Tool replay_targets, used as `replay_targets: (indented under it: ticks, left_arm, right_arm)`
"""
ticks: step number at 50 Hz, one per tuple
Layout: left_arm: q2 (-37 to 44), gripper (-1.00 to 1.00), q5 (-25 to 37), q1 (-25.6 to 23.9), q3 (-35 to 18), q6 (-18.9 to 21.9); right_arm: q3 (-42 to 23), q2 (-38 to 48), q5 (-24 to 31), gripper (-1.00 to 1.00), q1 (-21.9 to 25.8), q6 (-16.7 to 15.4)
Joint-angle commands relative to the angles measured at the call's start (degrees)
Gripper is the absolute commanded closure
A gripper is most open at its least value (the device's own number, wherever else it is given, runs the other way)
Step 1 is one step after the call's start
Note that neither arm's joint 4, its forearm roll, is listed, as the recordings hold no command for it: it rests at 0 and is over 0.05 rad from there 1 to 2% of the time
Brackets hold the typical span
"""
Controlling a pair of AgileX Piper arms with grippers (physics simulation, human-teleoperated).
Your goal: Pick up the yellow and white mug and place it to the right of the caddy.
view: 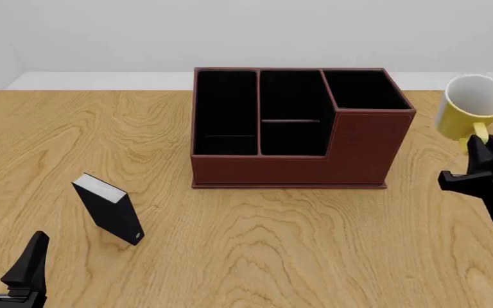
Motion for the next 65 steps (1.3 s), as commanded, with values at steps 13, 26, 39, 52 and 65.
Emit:
replay_targets:
  ticks: [13, 26, 39, 52, 65]
  left_arm:
    - [0.00, -1.00, 0.00, 0.00, 0.00, 0.00]
    - [0.00, -1.00, 0.00, 0.00, 0.00, 0.00]
    - [0.00, -1.00, 0.00, 0.00, 0.00, 0.00]
    - [0.00, -1.00, 0.00, 0.00, 0.00, 0.00]
    - [0.00, -1.00, 0.00, 0.00, 0.00, 0.00]
  right_arm:
    - [1.36, 5.81, -5.32, 1.00, -0.44, 0.94]
    - [1.56, 7.19, -6.25, 1.00, -1.29, 1.09]
    - [1.93, 12.37, -10.17, 1.00, -1.23, 1.33]
    - [2.34, 17.94, -14.57, 1.00, -2.00, 1.75]
    - [1.91, 22.15, -17.29, 1.00, -2.34, 1.88]
